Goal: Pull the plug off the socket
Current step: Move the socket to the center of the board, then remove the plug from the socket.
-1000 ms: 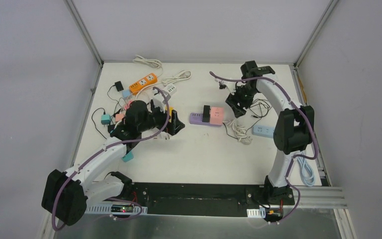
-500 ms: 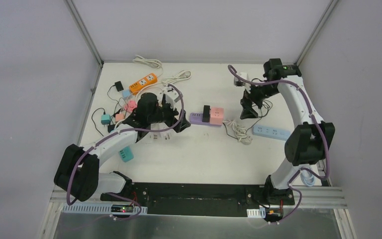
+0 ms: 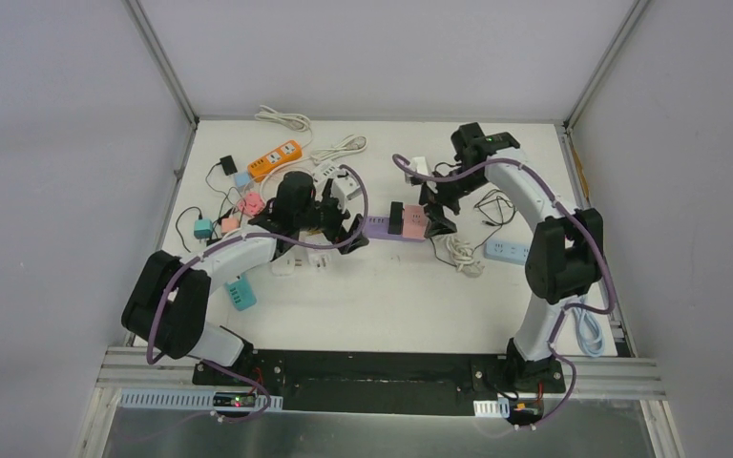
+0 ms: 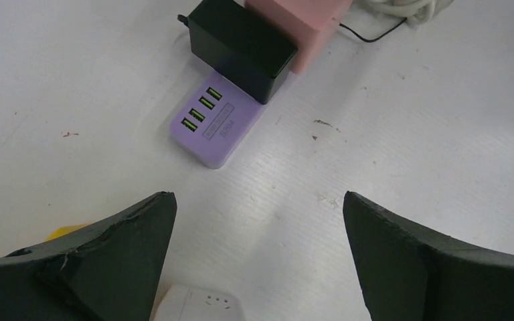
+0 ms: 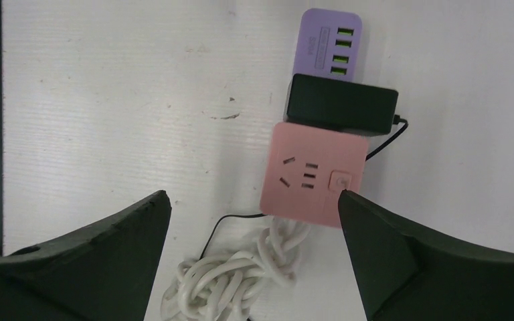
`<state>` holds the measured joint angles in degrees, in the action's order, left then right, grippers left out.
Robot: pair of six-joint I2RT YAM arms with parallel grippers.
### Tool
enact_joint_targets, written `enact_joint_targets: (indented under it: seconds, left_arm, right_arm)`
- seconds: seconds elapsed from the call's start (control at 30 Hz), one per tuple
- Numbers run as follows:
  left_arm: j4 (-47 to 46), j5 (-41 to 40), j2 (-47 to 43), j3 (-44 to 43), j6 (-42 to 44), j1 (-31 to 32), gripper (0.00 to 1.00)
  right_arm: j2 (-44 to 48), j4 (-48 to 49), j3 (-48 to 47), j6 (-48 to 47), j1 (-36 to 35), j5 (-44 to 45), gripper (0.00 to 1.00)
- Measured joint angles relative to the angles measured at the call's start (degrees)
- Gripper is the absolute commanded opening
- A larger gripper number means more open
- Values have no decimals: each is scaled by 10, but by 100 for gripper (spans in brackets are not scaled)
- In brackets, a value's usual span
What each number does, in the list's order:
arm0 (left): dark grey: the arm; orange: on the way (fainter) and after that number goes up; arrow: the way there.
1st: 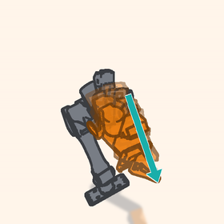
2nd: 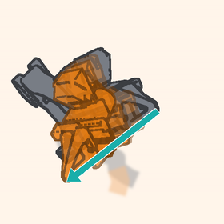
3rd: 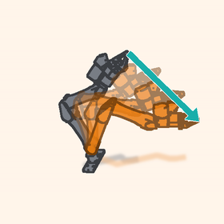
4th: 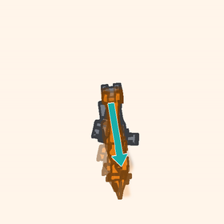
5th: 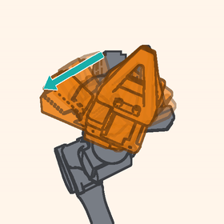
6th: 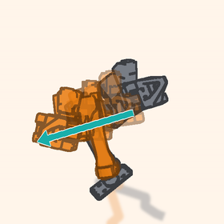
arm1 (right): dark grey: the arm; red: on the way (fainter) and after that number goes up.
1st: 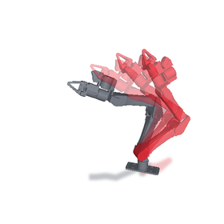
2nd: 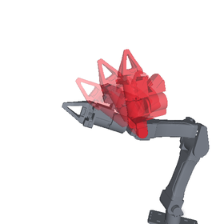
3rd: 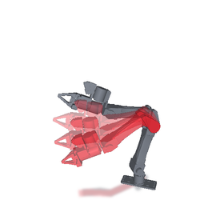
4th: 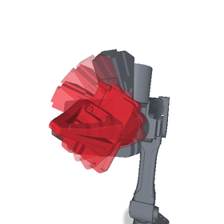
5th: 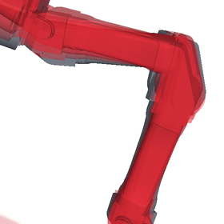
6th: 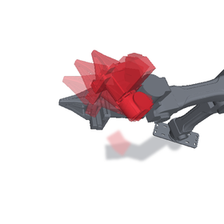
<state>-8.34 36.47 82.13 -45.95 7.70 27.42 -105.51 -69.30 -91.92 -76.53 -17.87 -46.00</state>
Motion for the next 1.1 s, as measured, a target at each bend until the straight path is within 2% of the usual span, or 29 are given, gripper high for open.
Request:
enact_joint_targets:
  seconds: [0.2,0.5,0.7,0.8,0.87,1.0,1.1]
  left_arm:
    - [-35,16,9,38,40,0,99]
    - [7,16,-18,43,122,0,99]
    - [15,17,-30,56,135,0,99]
    - [3,20,-30,60,124,-1,99]
    - [-21,23,-27,65,105,-1,99]
    - [-59,24,-13,66,38,-2,99]
    - [-84,24,-3,66,-24,-4,99]
  right_arm:
    - [-13,87,-7,74,-50,56,100]
    - [-53,174,2,153,-96,158,99]
    - [-61,185,14,160,-102,194,90]
    - [-64,185,23,156,-101,204,78]
    - [-65,185,30,152,-101,206,64]
    - [-65,186,38,146,-101,207,27]
    - [-64,187,40,144,-98,202,11]
